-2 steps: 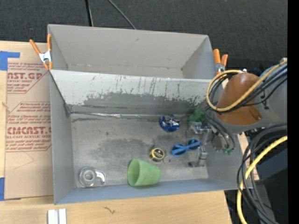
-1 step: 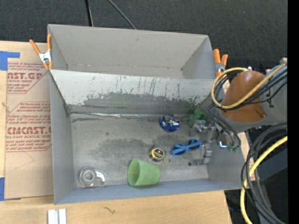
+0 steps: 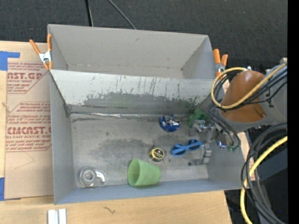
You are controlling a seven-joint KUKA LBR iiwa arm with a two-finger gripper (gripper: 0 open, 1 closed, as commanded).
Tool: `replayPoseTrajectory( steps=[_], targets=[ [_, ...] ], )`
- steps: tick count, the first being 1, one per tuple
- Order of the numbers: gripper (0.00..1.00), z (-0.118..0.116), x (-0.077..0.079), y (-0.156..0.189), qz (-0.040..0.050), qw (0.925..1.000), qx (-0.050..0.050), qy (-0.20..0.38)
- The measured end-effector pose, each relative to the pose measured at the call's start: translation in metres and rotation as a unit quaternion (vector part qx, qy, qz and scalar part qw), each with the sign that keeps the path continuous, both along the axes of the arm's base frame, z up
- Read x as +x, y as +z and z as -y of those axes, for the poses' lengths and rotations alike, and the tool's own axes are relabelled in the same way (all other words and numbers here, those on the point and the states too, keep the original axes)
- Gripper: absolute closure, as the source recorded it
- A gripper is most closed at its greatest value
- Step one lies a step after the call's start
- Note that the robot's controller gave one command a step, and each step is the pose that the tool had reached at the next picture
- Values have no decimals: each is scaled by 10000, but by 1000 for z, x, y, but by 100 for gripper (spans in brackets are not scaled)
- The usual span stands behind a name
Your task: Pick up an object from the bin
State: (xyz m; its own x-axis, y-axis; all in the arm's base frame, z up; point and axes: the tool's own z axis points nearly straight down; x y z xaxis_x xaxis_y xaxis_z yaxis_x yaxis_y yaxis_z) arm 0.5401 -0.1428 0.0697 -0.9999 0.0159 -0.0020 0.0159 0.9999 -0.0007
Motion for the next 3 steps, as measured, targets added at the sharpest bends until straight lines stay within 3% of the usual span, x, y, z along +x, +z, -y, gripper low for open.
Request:
replayPoseTrajectory(
  steps=[1,2,3],
  targets=[
    [0,-1,0,0,-1,10000,0,2],
    [100,-1,0,0,-3,10000,0,5],
    [100,-1,3,93,39,10000,-12,11]
  ],
)
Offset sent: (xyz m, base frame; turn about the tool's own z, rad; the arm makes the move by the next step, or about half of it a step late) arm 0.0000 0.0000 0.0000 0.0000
